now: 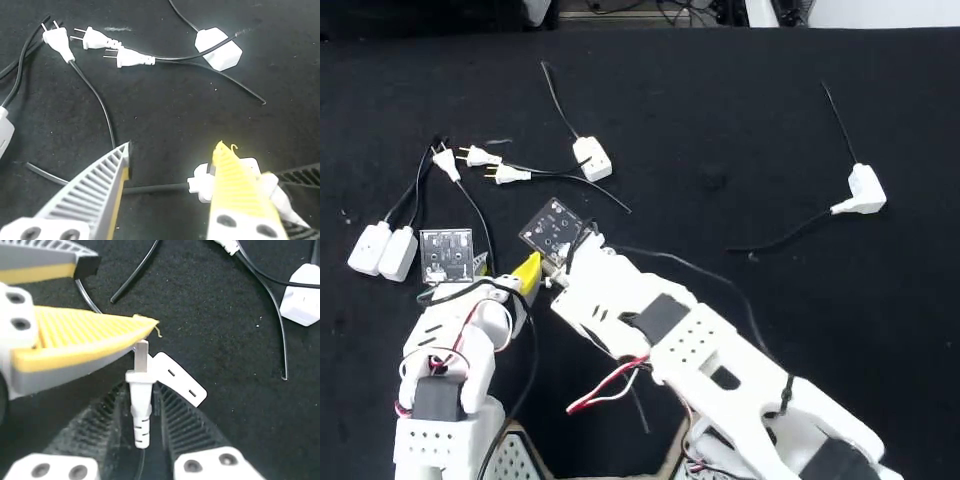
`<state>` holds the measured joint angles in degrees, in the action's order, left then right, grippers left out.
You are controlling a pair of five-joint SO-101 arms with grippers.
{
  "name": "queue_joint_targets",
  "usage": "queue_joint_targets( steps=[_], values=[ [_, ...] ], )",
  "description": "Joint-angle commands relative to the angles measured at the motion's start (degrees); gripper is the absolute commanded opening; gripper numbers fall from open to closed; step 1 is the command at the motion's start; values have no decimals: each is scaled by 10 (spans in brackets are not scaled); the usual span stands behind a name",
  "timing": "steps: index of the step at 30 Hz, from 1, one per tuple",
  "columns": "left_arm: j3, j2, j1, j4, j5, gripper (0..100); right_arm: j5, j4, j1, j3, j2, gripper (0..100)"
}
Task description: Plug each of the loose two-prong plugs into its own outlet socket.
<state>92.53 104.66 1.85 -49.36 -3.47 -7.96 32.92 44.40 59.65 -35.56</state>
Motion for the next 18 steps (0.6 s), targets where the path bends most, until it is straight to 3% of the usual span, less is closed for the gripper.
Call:
queue_joint_targets(
  steps=[1,15,18],
  values=[
    [-1,-10,-4,4,7,267,5,1,9,-4,-44,10],
    [-1,-8,-2,4,7,267,0,-4,9,8,-62,10],
    [-7,-6,31,7,3,267,0,-3,9,7,-36,10]
  ],
)
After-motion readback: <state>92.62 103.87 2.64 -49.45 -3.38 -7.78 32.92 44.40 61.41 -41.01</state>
